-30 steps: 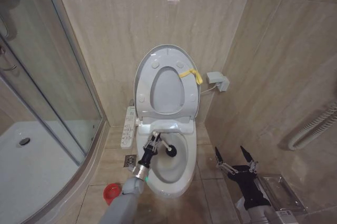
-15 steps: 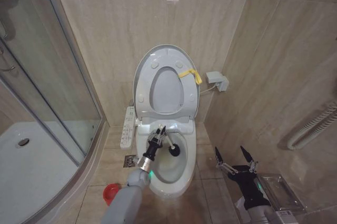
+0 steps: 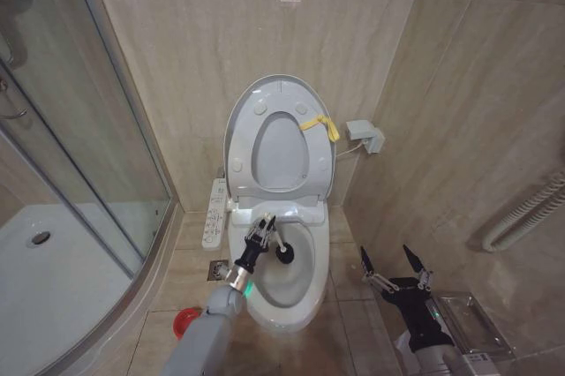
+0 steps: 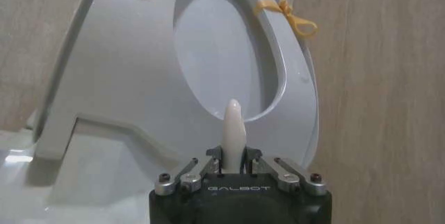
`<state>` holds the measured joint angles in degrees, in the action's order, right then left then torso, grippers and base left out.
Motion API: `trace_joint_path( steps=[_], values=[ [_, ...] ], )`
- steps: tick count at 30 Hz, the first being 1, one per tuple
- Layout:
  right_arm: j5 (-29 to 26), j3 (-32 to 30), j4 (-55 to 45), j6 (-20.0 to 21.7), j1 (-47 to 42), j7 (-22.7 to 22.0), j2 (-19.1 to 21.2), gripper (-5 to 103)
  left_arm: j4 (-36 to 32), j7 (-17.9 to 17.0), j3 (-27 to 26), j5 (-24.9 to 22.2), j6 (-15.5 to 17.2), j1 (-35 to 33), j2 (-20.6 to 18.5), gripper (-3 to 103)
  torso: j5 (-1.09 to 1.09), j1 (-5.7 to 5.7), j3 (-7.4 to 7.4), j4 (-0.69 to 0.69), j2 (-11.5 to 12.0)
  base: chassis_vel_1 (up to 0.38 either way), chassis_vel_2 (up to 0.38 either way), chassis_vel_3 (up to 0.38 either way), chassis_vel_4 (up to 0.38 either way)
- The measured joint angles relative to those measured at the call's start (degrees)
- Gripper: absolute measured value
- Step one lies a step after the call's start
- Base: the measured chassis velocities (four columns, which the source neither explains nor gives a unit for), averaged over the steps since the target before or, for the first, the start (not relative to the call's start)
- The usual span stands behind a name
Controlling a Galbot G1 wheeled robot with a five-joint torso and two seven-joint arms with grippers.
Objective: Open the toilet lid, clean the toilet bowl with a toilet brush, close the toilet lid, and flush.
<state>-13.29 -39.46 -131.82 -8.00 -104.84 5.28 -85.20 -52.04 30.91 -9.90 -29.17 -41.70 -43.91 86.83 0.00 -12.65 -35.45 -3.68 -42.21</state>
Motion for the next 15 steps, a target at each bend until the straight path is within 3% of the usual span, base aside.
trace_joint_path(
  steps=[6, 15],
  values=[
    [0.0, 0.0, 0.0, 0.0, 0.0, 0.0, 0.0, 100, -0.09, -0.25, 1.03, -4.14, 0.72, -0.17, 1.68, 21, 0.0, 0.0, 0.0, 0.0, 0.0, 0.0, 0.0, 0.0, 0.0],
    [0.0, 0.0, 0.0, 0.0, 0.0, 0.0, 0.0, 100, 0.85, -0.35, -0.58, -0.45, 0.26, -2.04, -1.22, 21, 0.0, 0.0, 0.0, 0.04, 0.0, 0.0, 0.0, 0.0, 0.0]
  ],
)
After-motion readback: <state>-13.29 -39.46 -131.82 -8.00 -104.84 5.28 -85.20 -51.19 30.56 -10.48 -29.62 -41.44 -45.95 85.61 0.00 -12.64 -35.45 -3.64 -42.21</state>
